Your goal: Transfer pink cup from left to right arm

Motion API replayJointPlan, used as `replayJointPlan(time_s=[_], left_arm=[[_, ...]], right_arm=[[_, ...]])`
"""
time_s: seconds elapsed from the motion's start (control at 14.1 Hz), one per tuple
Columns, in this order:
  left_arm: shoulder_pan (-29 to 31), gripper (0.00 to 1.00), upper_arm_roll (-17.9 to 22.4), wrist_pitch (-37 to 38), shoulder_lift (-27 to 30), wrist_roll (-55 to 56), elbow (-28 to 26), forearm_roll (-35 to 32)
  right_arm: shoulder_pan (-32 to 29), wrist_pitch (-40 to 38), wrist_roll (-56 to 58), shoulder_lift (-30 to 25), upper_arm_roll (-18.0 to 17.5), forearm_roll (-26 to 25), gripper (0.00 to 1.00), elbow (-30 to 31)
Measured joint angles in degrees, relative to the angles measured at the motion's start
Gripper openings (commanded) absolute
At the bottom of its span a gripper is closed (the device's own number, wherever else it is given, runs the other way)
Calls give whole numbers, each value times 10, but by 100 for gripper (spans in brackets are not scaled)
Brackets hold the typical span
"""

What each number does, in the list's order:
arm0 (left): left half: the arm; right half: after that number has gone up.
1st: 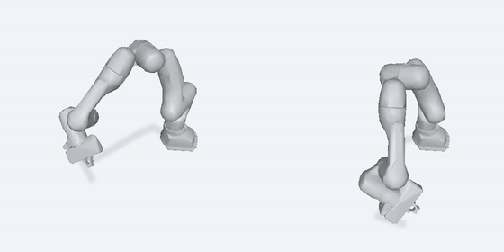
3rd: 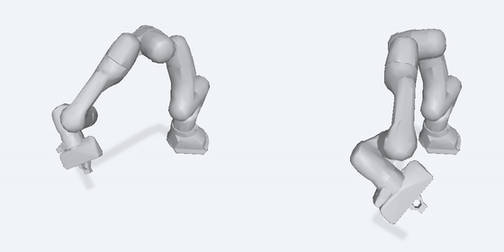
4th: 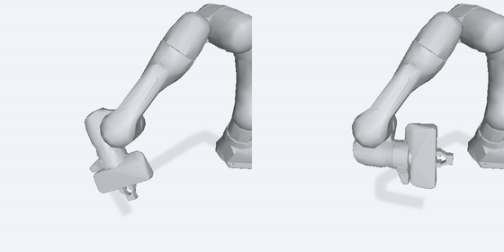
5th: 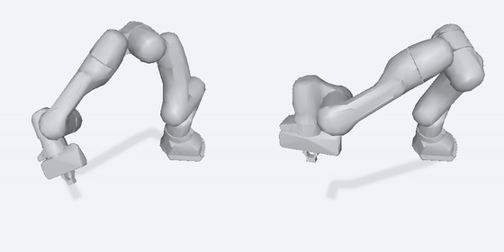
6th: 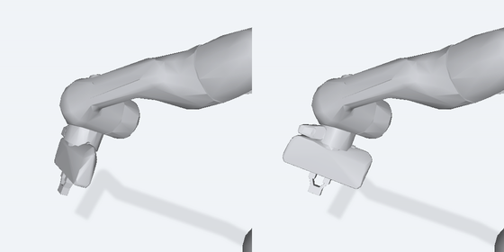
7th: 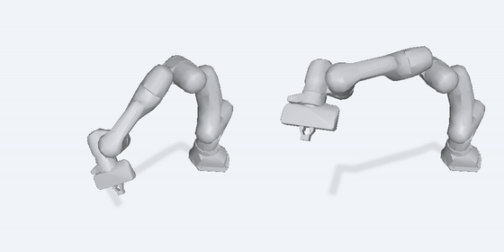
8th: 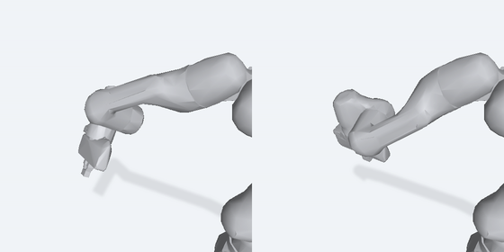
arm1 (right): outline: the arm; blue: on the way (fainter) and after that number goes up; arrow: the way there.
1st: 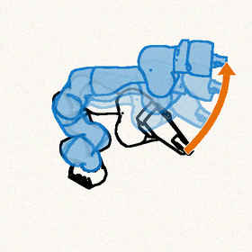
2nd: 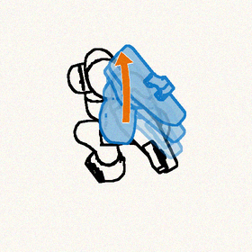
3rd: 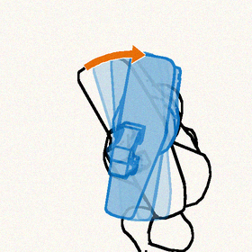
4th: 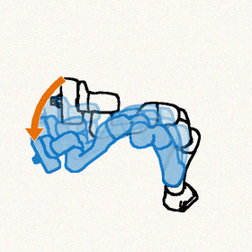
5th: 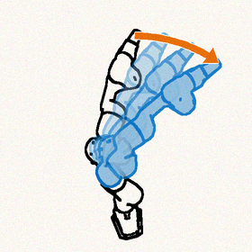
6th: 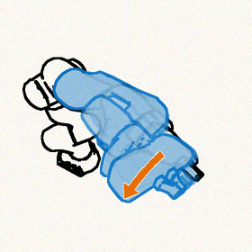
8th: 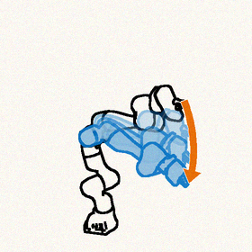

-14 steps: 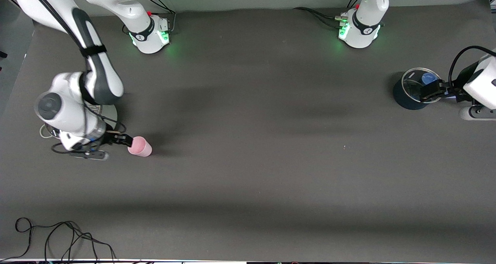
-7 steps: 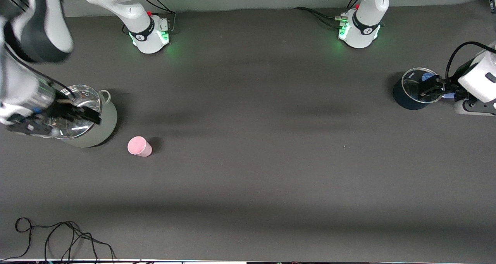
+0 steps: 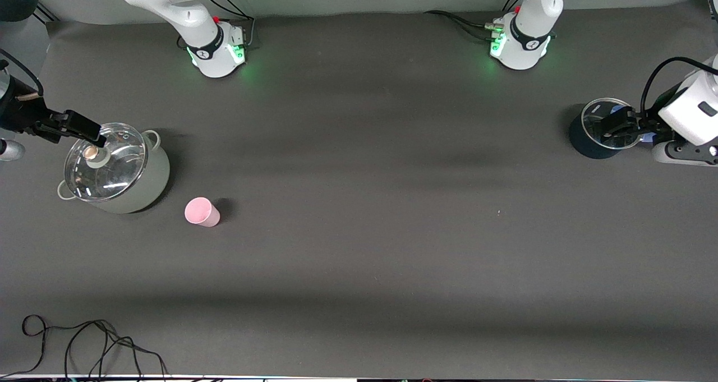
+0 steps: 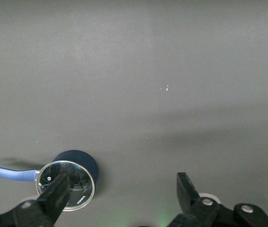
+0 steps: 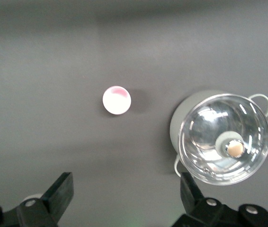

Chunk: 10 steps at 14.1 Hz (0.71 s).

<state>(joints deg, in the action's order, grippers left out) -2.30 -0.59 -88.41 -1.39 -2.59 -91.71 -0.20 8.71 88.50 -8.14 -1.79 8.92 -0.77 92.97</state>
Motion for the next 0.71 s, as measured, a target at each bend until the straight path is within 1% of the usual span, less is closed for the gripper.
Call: replayJointPlan(time_s=[0.71], left_arm=[[-1, 100, 2, -4, 0, -4, 0, 6]], right_arm=[[-1, -9, 0, 7, 4, -3, 100, 0]])
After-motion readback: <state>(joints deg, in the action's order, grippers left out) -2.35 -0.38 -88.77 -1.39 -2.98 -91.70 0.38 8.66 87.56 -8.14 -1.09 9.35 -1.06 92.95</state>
